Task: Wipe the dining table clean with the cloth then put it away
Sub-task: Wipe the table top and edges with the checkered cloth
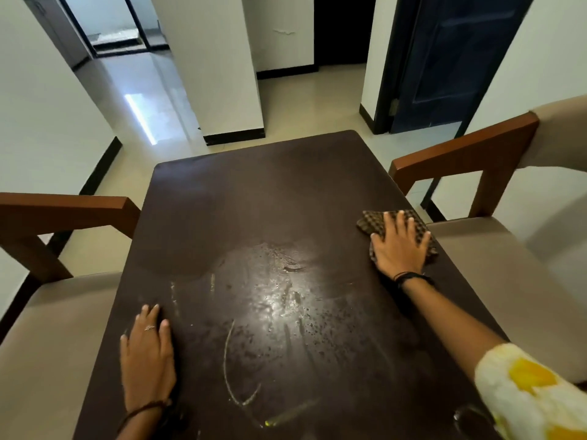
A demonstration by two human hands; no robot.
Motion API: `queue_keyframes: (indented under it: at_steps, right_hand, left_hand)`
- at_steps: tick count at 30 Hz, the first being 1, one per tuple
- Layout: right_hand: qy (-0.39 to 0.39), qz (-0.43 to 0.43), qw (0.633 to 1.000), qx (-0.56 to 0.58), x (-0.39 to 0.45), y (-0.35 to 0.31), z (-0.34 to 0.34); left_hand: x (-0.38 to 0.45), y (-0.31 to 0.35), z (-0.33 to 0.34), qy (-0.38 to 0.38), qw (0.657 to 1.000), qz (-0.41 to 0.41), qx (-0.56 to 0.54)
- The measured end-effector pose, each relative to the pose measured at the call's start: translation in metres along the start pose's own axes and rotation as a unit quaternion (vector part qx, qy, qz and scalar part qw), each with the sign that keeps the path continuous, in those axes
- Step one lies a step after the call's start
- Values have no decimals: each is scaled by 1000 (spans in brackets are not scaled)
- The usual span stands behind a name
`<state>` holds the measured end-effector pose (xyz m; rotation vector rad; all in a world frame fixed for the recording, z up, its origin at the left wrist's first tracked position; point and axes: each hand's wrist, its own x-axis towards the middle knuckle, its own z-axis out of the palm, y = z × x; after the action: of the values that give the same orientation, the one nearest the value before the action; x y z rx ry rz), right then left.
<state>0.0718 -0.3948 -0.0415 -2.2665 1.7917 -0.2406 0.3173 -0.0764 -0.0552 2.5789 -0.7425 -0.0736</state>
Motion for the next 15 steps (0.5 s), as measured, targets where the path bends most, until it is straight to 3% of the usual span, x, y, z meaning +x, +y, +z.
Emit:
queue_keyframes:
  at_steps: [3, 6, 15]
  right_hand:
    - [12, 91, 996, 16, 23, -30, 6]
    - [8, 98, 995, 15, 36, -65, 15]
    - [-22, -178, 983, 23, -86, -221, 76]
  left_hand:
    - [7, -3, 9, 5, 1000, 2, 11]
    - [7, -5, 14, 16, 1000, 20, 16]
    - [4, -8, 14, -10, 998, 36, 45]
